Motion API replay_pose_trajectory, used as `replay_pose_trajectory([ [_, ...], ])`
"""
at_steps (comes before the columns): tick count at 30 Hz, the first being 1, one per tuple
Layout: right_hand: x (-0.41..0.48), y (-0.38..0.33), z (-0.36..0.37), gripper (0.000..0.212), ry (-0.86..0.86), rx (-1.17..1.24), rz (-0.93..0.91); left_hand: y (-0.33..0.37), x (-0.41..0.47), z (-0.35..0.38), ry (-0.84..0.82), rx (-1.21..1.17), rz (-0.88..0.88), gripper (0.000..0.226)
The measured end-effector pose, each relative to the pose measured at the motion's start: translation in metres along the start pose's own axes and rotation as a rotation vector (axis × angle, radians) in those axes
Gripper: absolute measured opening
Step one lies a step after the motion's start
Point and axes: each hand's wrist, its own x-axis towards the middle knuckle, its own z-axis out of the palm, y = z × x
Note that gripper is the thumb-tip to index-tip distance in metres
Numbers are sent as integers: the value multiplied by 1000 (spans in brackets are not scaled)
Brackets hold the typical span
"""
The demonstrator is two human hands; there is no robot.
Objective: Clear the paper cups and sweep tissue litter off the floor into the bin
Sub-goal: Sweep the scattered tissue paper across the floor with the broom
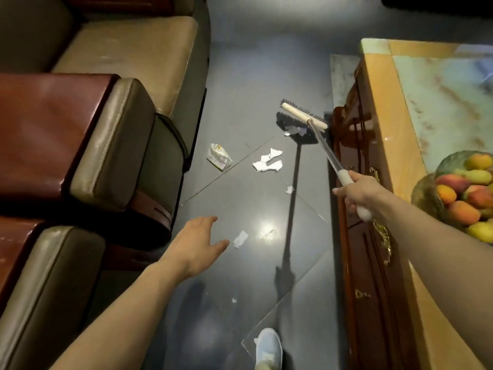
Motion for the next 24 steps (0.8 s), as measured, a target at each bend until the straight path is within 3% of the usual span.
replay_pose_trajectory([
  [5, 74, -26, 2, 62, 0, -86, 9, -7, 48, 1, 34, -12, -13, 67],
  [9, 90, -22, 27, 55, -99, -123, 83, -15, 65, 10, 39, -10, -27, 68],
  [16, 43, 40, 46, 65, -141, -386, 122, -28, 31, 36, 1, 26, -37, 68],
  [19, 3, 67, 47, 75, -149, -403, 143, -30, -3, 48, 7, 31, -29, 68],
  [24, -91, 134, 61, 73, -171, -406, 144, -35, -89, 75, 18, 67, 9, 68],
])
